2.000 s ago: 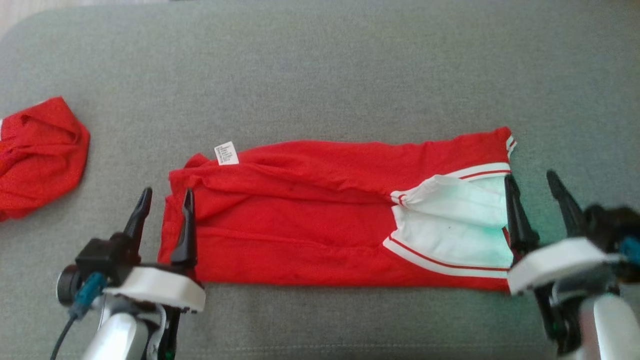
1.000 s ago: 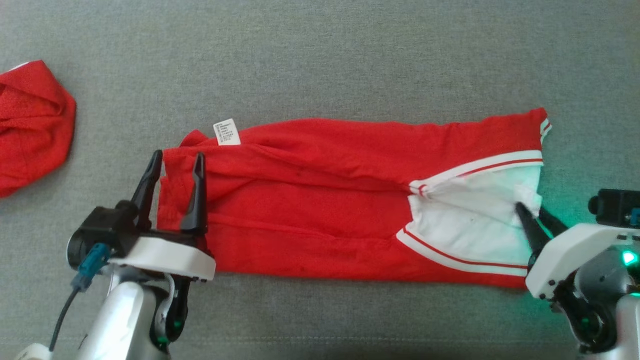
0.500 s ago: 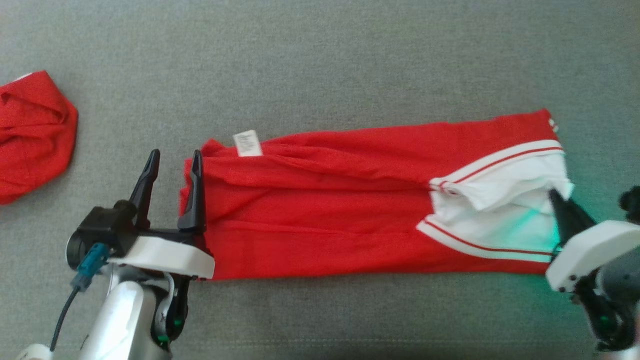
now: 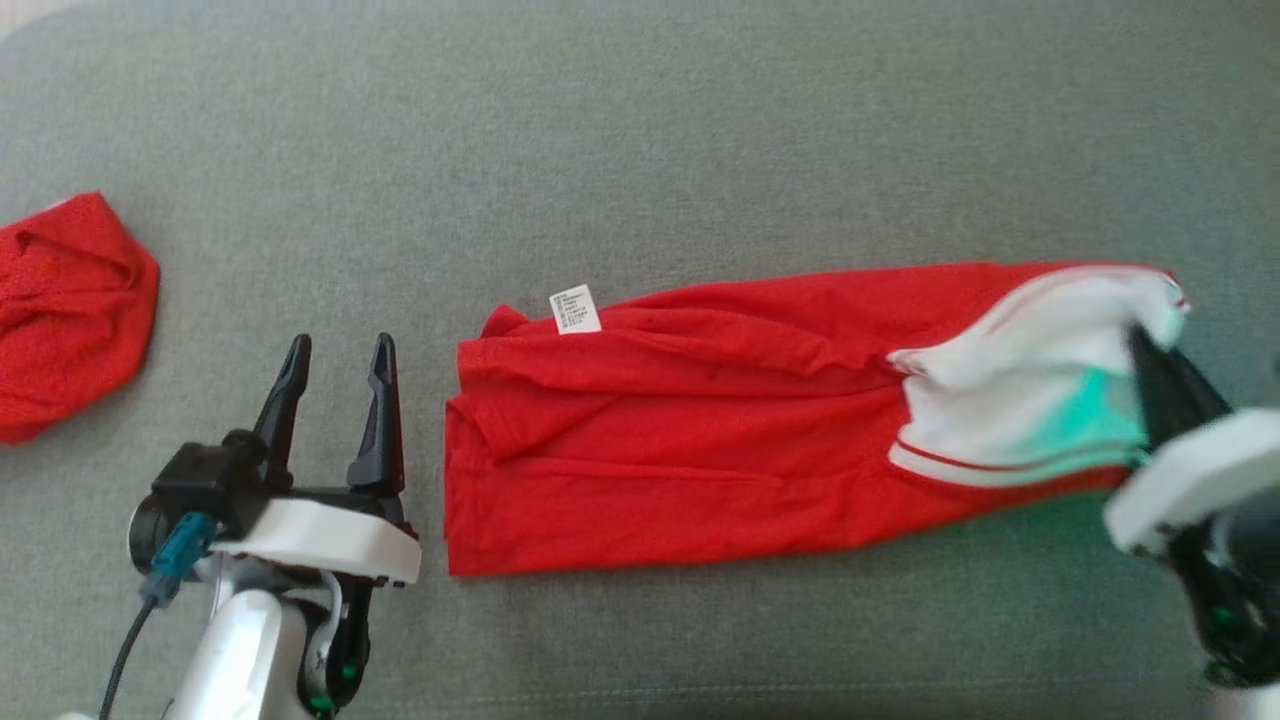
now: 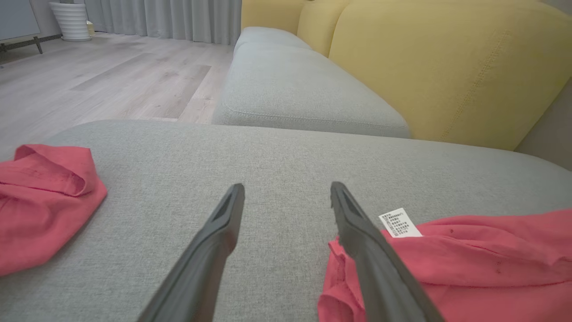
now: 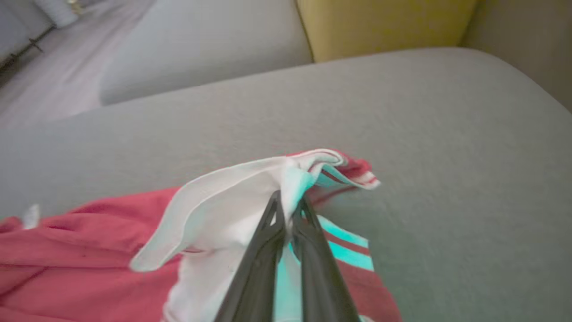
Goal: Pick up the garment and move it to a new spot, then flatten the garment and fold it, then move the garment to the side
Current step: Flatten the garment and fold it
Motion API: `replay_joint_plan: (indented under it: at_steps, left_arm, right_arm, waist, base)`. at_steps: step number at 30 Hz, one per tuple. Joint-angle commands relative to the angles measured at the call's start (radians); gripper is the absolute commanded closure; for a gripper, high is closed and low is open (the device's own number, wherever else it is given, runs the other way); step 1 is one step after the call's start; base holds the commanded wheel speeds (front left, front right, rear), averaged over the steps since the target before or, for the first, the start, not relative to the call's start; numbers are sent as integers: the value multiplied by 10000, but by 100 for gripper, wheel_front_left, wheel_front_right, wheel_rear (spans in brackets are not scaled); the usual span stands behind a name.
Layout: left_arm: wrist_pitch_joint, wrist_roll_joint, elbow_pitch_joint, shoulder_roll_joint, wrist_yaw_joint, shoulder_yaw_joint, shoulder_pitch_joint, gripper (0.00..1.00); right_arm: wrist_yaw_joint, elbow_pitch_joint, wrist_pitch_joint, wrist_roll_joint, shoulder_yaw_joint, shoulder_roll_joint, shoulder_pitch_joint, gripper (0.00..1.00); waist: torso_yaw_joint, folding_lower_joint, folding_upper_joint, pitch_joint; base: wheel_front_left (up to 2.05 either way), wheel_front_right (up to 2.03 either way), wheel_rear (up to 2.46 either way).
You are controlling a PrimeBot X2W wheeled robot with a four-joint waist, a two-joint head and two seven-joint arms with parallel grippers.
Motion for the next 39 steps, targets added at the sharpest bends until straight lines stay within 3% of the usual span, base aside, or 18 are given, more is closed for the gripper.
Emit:
replay_joint_plan:
  at_steps: [1, 8, 20, 30, 31, 32, 39]
  left_arm:
    - [-122, 86, -290, 59, -47, 424, -139, 0]
    - [-122, 115, -166, -35, -79, 326, -46, 0]
    - [-122, 101, 156, -205, -197, -16, -82, 0]
    - [-122, 76, 250, -248, -250, -55, -142, 0]
    - [-122, 72, 256, -249, -255, -51, -155, 0]
    - [-122, 63, 263, -249, -257, -38, -167, 0]
    - [-122, 96, 281, -167, -231, 45, -162, 0]
  right_arm:
    - [73, -598, 63, 134, 502, -161, -590, 100]
    - [73, -438, -82, 1197, 3407, -61, -1260, 100]
    - [73, 3739, -3251, 4699, 7947, -51, -2521, 100]
    - [73, 6135, -5114, 6052, 10173, -50, -3949, 100]
    - [73, 6278, -5247, 6125, 10329, -50, -4057, 66]
    - [73, 6380, -5387, 6143, 10502, -50, -4191, 0]
    - [73, 6104, -6642, 5967, 11189, -49, -4792, 0]
  waist:
    - [-57, 0, 0, -119]
    - [8, 0, 0, -513]
    - [873, 0, 0, -650]
    - [1190, 0, 0, -475]
    - [1195, 0, 0, -453]
    - [1189, 0, 0, -433]
    - [1020, 0, 0, -486]
  base:
    - [0, 0, 0]
    - [0, 0, 0]
    - [0, 0, 0]
    - [0, 0, 0]
    - [0, 0, 0]
    - [0, 0, 0]
    - [0, 0, 0]
